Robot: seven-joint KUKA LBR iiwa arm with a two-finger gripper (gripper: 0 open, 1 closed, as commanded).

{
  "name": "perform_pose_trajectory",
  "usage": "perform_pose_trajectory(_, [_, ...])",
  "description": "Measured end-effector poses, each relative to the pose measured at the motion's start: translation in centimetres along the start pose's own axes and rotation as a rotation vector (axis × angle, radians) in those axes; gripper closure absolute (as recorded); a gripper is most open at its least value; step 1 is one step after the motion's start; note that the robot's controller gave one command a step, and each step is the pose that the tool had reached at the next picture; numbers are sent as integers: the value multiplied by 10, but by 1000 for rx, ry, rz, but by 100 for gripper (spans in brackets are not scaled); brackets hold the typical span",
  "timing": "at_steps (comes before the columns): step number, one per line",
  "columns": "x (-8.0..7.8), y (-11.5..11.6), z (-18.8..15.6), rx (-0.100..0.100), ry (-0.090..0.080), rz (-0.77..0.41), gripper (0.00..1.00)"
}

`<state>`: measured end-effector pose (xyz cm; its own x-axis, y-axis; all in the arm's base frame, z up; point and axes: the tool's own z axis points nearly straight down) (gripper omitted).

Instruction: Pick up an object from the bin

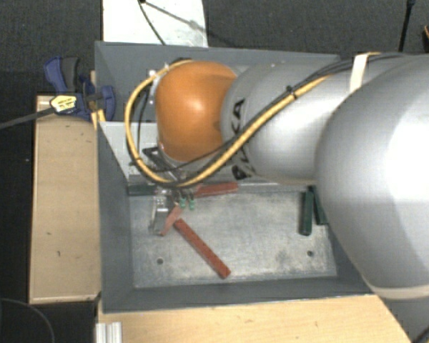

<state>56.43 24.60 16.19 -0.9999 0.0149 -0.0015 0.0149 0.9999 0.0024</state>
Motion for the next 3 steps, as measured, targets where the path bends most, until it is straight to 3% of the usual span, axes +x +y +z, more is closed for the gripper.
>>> perform_pose_trajectory(1, [-7,-51,94,4,7,-85,0])
perform_pose_trajectory(2, [-9,-48,89,1,0,-84,100])
perform_pose_trajectory(3, [0,-24,-61,-3,-9,-54,100])
